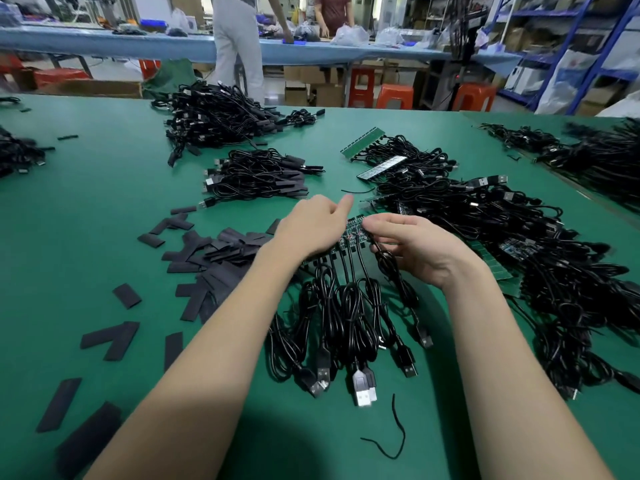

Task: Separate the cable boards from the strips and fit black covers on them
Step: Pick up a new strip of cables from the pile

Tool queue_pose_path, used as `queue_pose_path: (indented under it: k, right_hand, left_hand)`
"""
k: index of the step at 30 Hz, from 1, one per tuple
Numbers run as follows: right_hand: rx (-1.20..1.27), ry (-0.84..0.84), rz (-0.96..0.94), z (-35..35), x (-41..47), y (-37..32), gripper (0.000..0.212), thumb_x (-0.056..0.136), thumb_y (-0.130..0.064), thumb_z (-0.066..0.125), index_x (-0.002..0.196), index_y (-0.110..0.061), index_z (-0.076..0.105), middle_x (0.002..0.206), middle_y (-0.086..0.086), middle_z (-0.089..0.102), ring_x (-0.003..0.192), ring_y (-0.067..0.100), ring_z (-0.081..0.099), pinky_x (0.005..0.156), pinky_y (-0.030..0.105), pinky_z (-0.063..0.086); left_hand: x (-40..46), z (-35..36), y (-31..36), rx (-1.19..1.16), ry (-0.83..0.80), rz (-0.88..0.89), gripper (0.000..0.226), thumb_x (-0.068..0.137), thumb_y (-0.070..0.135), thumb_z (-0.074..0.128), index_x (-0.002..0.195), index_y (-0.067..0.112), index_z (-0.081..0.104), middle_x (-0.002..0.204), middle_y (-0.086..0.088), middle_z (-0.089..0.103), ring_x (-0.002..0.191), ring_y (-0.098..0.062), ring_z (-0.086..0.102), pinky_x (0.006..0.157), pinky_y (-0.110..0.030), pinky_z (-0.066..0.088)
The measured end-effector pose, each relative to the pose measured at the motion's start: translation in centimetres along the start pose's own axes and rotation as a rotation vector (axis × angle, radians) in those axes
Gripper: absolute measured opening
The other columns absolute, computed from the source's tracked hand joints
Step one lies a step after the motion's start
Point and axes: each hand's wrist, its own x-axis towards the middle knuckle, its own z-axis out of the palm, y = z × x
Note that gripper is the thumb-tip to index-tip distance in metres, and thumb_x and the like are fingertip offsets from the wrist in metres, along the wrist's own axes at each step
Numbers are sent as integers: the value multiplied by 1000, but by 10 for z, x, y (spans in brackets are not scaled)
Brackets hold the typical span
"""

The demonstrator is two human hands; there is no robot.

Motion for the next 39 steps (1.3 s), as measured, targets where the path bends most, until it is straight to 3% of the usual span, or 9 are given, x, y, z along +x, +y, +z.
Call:
queue_pose_path:
  k: [6,10,15,20,25,31,34,37,39]
  right_hand:
    - [10,-24,3,3,-1,-2,21,61,-40,85,78,-28,79,70,-10,66,64,6,65,50,15,49]
    - [-23,-32,-22,5,-3,-7,24,58,-45,86,75,-29,80,64,-13,56,62,5,58,53,15,49]
    - [11,-25,0,5,-3,-9,24,64,-28,84,84,-17,76,59,-11,60,52,1,55,52,14,50]
    - [111,-8,41,4,-3,-7,7,62,-22,83,67,-19,79,62,-7,63,54,1,59,53,13,52]
    - [141,-12,55,5,-3,-4,4,61,-23,81,64,-22,80,63,-9,65,55,0,61,53,12,51]
    - [207,32,87,6,-4,-2,10,54,-24,84,63,-21,80,66,-8,67,53,0,61,53,11,51]
    - [261,18,92,8,-5,0,22,54,-24,85,75,-17,81,76,-3,70,60,5,64,60,14,56]
    - [299,25,96,7,-8,-3,30,62,-22,83,90,-16,76,80,-1,71,64,7,65,59,17,57]
    - [282,59,89,1,-12,-7,24,68,-22,81,89,-16,73,72,-2,71,58,6,64,50,17,54]
  left_hand:
    - [-4,18,10,-139,243,-18,72,102,57,37,47,11,36,59,-4,58,68,-32,56,60,-35,36]
    - [-7,18,12,-180,319,23,74,102,55,42,43,11,31,42,4,37,54,-25,44,52,-34,28]
    - [-7,18,12,-228,316,93,75,104,45,47,39,13,25,31,2,26,47,-21,33,56,-36,25]
    - [-9,20,15,-274,271,110,73,105,43,46,42,15,24,34,3,22,43,-17,29,53,-36,26]
    - [-11,19,16,-300,242,97,71,105,43,46,44,14,24,40,1,24,46,-23,30,58,-39,26]
    - [-12,19,18,-316,238,105,71,105,43,46,43,15,24,41,1,25,45,-23,30,58,-38,29]
    - [-12,19,19,-341,247,112,70,105,42,46,44,17,23,39,4,22,42,-18,26,56,-36,29]
    - [-11,21,18,-349,226,111,71,104,45,47,42,14,33,36,4,27,39,-14,29,55,-32,31]
    - [-10,22,17,-335,150,88,73,105,49,41,52,1,58,34,9,43,41,-6,45,62,-26,36]
